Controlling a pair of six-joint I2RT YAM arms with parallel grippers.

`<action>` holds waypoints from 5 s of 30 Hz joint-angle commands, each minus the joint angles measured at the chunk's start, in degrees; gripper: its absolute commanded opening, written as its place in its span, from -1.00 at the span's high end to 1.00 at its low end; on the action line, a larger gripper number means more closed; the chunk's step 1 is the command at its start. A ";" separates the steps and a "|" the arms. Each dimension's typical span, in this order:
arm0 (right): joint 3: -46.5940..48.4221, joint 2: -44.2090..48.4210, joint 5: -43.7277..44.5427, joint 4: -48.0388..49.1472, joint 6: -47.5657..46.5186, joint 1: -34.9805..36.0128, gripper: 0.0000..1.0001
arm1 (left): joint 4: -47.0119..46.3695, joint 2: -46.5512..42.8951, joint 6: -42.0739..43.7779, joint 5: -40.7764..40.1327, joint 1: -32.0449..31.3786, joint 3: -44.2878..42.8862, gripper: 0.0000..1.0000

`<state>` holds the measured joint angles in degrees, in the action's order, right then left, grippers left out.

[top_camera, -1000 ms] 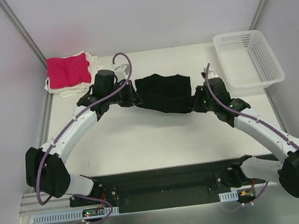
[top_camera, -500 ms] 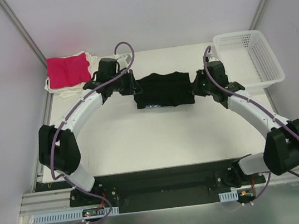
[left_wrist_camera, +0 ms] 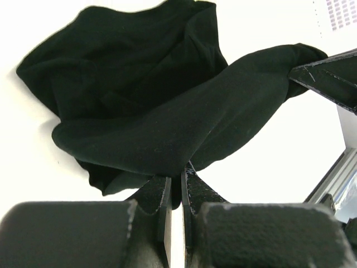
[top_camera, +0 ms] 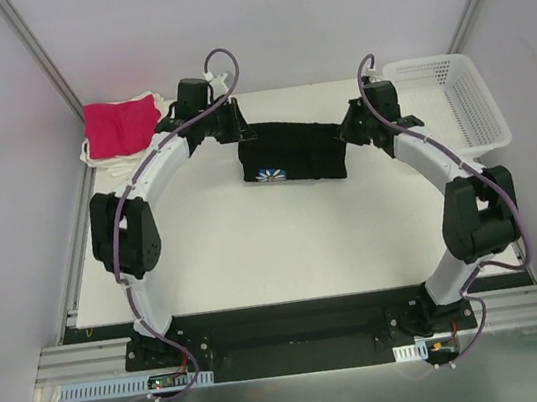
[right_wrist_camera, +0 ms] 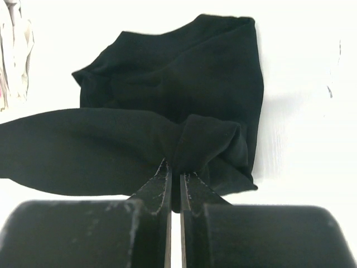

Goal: Fold and stack the t-shirts
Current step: Fold the long partially folded tshirt into a neat square, then smooth out wrinkles on the folded tshirt

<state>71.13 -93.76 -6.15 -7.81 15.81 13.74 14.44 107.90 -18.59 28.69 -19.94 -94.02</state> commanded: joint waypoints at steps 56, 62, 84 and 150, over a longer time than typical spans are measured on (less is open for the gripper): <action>19.92 -23.83 -16.95 7.55 15.20 5.07 0.99 | -0.55 10.76 -1.89 14.38 3.95 -15.50 -0.98; 24.58 -31.56 -19.68 11.24 19.43 5.60 0.99 | -0.55 11.11 -1.80 15.08 3.86 -16.02 -0.98; 0.18 -25.17 -24.17 17.31 28.75 5.33 0.99 | -0.55 15.59 -3.38 19.83 5.18 -20.85 -0.98; -5.74 -7.58 -25.66 14.40 16.88 -0.29 0.98 | -6.44 18.91 -0.48 44.70 -6.33 -9.16 -0.98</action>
<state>67.81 -101.38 -29.50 2.87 31.48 11.88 9.72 126.37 -21.74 70.61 -26.26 -103.61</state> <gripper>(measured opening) 0.011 0.992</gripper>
